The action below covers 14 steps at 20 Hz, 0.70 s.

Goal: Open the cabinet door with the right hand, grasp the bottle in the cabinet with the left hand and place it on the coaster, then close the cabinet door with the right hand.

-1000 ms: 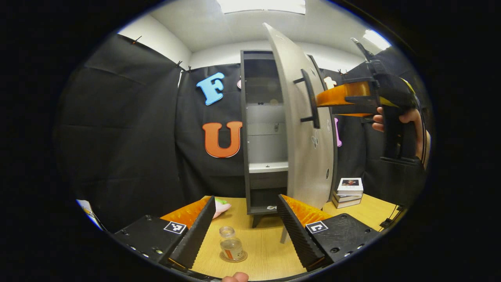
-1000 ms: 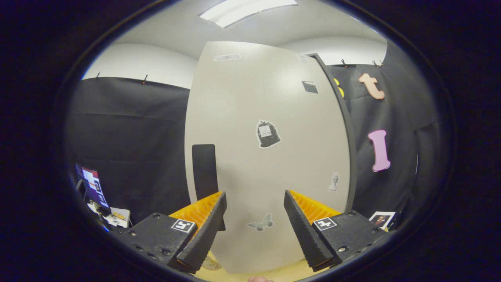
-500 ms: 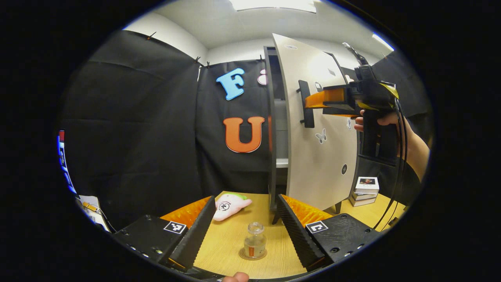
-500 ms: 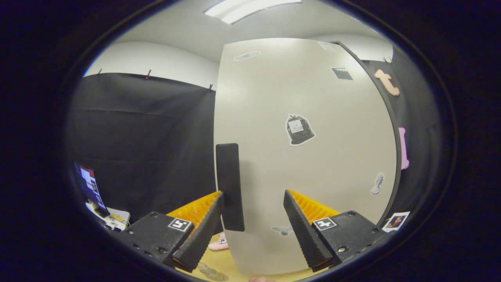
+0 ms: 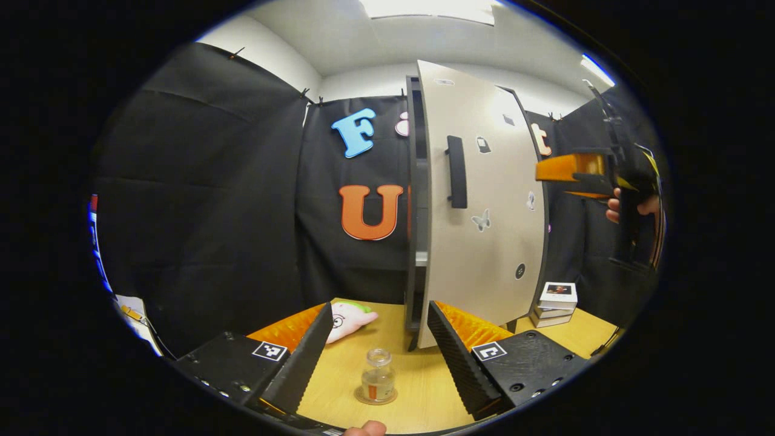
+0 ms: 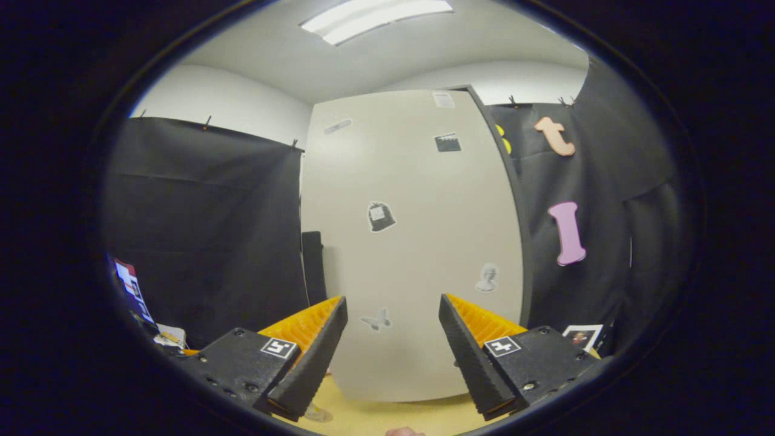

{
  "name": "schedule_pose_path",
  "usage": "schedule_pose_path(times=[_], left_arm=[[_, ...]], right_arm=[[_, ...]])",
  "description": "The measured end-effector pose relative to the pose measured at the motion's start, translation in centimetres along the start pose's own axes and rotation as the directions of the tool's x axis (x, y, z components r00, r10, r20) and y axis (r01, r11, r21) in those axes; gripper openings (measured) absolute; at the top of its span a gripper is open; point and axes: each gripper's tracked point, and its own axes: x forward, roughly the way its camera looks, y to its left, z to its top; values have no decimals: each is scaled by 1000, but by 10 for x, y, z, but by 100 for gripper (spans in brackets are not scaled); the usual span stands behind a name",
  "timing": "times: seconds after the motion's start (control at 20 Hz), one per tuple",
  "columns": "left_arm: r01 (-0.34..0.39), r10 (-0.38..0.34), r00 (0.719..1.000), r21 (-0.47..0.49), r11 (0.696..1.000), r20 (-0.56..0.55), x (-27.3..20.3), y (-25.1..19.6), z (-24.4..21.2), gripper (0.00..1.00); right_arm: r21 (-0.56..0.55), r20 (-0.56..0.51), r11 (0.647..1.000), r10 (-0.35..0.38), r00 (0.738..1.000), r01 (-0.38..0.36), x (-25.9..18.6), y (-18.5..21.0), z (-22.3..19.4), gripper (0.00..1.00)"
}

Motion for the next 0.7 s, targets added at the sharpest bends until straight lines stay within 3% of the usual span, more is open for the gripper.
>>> schedule_pose_path(times=[0.2,0.4,0.7], left_arm=[[50,-50,999,-4,999,12,-1,-32,9,95],[76,-76,997,-4,997,15,-4,-56,12,95],[94,-94,994,10,996,48,-12,-81,24,95]], right_arm=[[-23,-27,989,-150,988,149,-69,-51,-21,98],[-35,-21,957,-289,957,288,-126,-97,-38,97],[-40,-22,909,-416,909,415,-175,-138,-68,95]])
